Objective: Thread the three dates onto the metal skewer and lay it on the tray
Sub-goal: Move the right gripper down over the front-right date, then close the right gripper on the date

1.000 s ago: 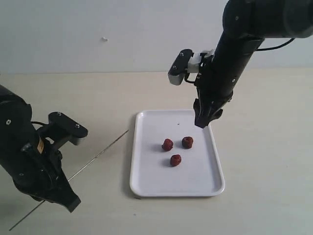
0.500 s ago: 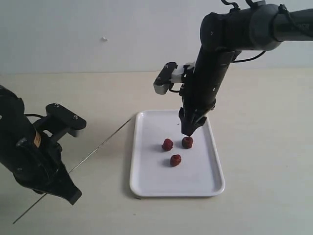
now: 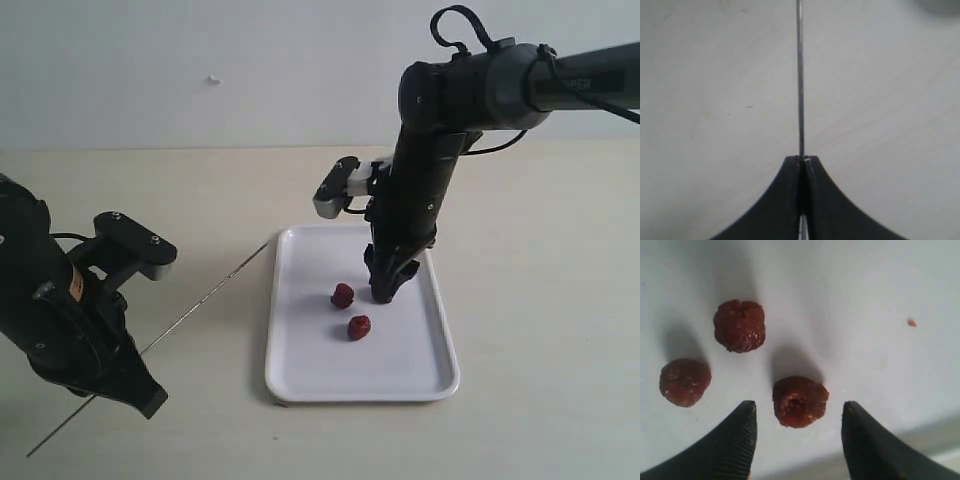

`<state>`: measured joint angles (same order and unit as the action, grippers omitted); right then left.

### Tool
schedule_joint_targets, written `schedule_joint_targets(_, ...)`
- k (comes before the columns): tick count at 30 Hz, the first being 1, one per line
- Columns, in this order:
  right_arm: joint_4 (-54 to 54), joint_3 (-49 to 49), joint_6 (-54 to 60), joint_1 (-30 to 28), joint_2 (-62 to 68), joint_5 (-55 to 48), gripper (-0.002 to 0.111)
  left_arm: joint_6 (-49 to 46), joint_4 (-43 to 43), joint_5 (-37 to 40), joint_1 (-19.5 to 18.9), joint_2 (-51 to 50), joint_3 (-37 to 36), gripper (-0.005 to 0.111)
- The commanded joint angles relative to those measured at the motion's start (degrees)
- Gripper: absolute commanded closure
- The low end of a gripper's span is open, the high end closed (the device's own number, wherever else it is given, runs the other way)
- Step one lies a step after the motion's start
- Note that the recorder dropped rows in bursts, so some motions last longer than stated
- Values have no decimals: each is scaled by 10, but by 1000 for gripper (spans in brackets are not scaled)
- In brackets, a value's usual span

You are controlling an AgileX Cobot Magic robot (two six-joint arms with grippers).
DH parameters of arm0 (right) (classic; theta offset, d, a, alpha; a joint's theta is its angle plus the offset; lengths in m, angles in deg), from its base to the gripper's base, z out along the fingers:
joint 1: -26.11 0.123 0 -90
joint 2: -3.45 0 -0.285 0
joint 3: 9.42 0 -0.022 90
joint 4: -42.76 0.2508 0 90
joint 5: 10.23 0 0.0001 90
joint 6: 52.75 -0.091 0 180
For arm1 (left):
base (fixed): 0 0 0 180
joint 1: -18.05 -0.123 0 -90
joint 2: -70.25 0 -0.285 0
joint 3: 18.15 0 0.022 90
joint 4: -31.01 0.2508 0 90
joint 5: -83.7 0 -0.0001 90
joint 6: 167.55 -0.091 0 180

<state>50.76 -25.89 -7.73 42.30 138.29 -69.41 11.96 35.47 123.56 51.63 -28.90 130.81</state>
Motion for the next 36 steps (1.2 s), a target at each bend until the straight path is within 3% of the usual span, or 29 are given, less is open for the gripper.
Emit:
schedule_joint_targets(1, 8, -5, -1, 1, 2, 13, 57, 5, -5, -6, -2, 4, -2, 107)
schedule_joint_targets(27, 4, -5, 8, 1, 38, 20, 57, 9, -5, -6, -2, 4, -2, 107)
schedule_joint_targets(36, 4, -5, 8, 1, 38, 20, 70, 9, -5, -6, -2, 4, -2, 107)
